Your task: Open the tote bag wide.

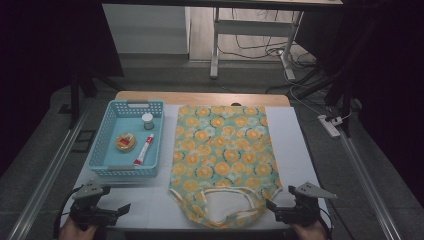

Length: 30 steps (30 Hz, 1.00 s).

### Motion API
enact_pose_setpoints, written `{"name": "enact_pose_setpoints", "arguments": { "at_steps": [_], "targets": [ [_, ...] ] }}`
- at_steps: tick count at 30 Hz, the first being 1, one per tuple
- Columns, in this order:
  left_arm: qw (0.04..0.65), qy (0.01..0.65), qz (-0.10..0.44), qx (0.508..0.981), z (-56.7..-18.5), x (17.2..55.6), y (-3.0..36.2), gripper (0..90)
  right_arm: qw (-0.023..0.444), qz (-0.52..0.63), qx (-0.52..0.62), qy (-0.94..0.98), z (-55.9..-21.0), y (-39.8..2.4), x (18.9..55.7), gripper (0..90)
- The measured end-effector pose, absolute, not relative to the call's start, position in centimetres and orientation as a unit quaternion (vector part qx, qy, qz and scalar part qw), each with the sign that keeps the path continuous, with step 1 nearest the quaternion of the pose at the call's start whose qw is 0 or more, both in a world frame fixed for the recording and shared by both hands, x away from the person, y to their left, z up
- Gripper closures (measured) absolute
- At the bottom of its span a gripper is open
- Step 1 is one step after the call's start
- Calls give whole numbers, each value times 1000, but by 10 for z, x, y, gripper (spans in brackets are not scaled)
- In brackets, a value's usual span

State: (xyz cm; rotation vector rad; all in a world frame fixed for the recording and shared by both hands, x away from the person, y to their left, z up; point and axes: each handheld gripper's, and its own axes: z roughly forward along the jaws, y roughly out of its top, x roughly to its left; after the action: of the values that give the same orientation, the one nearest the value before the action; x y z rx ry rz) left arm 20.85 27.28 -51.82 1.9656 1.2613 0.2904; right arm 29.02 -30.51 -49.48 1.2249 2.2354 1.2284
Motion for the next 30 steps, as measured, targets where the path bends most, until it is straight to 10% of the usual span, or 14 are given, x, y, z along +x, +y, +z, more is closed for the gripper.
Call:
{"name": "enact_pose_setpoints", "arguments": {
  "at_steps": [30],
  "targets": [
    [378,496,119,773,-518,207,271,0,139,425,417,791,-495,-304,292,0]
  ]
}}
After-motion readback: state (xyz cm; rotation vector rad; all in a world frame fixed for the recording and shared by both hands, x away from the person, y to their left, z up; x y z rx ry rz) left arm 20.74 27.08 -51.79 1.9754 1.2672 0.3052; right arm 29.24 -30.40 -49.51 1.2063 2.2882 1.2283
